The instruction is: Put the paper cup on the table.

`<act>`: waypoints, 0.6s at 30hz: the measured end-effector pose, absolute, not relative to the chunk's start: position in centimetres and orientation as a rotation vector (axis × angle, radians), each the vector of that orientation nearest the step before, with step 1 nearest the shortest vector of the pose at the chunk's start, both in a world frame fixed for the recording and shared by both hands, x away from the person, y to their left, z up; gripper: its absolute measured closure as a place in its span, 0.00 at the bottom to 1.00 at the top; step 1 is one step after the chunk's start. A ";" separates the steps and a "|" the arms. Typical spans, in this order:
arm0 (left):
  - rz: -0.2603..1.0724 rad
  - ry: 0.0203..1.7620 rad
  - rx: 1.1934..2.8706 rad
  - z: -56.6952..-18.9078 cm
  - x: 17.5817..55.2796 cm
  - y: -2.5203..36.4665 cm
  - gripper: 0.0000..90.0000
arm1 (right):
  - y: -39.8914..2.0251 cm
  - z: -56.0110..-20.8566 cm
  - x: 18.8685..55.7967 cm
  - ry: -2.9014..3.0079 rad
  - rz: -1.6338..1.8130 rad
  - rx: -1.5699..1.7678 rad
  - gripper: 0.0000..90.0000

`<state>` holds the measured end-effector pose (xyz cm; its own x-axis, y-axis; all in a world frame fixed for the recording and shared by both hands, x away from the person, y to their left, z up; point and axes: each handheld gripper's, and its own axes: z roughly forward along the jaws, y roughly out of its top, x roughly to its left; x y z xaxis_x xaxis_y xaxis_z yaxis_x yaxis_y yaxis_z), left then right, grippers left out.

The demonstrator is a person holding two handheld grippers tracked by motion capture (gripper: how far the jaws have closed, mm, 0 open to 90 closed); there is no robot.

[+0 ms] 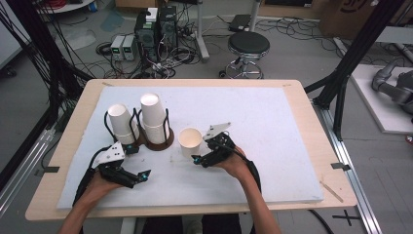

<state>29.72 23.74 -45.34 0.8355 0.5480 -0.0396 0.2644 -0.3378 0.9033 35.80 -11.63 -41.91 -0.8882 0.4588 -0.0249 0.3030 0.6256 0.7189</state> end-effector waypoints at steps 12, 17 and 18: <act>0.348 0.602 1.948 -45.4 29.6 23.5 0.02 | -15.7 -41.8 34.2 2.614 1.128 0.637 0.21; 0.348 0.598 1.952 -45.4 29.6 23.5 0.02 | -17.3 -41.9 33.1 2.601 1.162 0.612 0.21; 0.351 0.595 1.955 -45.4 29.6 23.5 0.02 | -17.5 -41.9 32.9 2.599 1.168 0.607 0.21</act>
